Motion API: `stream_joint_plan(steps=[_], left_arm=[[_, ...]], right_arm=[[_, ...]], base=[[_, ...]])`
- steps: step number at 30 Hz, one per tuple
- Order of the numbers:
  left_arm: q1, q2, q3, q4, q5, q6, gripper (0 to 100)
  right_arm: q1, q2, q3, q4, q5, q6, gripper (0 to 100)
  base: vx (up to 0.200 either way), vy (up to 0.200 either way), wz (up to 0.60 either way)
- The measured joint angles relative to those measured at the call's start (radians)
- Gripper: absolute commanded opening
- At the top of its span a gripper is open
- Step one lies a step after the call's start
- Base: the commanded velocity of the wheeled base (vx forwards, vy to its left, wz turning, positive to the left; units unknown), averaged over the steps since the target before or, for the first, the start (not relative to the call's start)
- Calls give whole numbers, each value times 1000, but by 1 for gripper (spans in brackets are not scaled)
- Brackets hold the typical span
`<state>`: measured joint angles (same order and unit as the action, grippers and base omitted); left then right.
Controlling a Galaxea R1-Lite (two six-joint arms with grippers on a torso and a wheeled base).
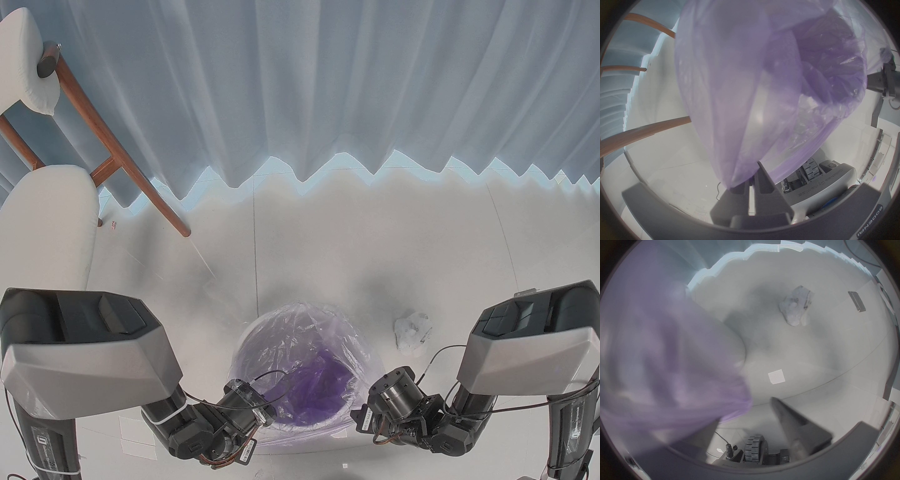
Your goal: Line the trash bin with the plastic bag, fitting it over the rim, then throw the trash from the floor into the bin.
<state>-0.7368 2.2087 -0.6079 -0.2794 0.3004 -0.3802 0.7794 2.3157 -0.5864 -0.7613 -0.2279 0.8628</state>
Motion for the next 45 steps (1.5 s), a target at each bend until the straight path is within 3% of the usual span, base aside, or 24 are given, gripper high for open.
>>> stream_joint_plan(steps=[6,7,18,29,40,45], left_arm=[[-4,-13,13,2,-1,-12,0],[-6,-17,19,1,-2,-14,100],[-21,-135,85,-6,-8,-24,100],[24,-368,213,-23,-43,-27,100],[81,-416,190,-258,-158,-21,100],[87,-409,188,-299,-204,-20,100]], right_arm=[[3,-80,67,-11,31,24,100],[3,-100,83,-13,40,27,100],[-15,-299,232,-178,75,-9,100],[-120,-326,242,-480,120,-226,100],[-185,-195,221,-769,173,-403,100],[-183,-174,246,-790,236,-500,100]], base=[[0,0,0],[0,0,0],[0,0,0],[0,0,0],[0,0,0],[0,0,0]])
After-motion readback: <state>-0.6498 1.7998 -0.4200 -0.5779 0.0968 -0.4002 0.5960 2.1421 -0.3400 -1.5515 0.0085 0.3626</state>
